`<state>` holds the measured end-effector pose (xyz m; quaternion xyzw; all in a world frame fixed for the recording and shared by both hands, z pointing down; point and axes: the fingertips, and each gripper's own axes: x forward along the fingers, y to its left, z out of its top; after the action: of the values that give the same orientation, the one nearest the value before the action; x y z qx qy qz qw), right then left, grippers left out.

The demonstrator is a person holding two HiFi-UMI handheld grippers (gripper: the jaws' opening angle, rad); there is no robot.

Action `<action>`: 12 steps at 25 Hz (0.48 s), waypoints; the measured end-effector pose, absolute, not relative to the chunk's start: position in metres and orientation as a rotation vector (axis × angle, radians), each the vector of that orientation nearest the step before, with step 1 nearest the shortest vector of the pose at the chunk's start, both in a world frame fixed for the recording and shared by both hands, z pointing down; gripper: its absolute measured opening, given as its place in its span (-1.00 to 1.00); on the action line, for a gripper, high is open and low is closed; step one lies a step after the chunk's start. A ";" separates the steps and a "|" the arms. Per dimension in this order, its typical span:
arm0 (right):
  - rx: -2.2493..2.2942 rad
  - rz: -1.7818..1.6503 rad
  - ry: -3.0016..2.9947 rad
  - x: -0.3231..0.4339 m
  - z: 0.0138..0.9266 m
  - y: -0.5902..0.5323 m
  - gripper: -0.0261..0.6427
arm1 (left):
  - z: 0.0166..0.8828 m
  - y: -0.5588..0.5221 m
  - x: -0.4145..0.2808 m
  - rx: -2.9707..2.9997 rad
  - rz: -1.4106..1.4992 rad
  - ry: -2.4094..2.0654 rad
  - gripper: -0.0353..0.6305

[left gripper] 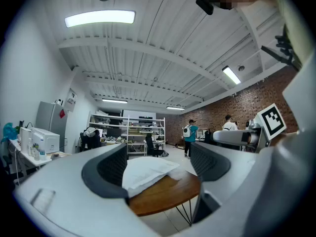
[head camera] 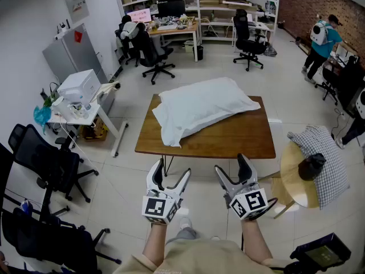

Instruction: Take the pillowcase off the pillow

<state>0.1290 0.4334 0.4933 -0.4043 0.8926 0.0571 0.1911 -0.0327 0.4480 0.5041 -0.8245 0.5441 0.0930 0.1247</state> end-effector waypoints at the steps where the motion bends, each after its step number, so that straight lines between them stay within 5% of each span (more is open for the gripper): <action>1: -1.129 0.172 2.514 0.118 0.493 0.427 0.21 | 0.503 0.442 -0.039 -2.399 0.273 1.573 0.30; 12: -1.212 0.189 2.507 0.002 0.486 0.330 0.20 | 0.515 0.339 -0.163 -2.477 0.301 1.539 0.30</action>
<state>0.0022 0.3301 0.4858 -0.4276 0.8845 0.0668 0.1745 -0.1625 0.3390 0.5153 -0.8403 0.5220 0.1021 0.1047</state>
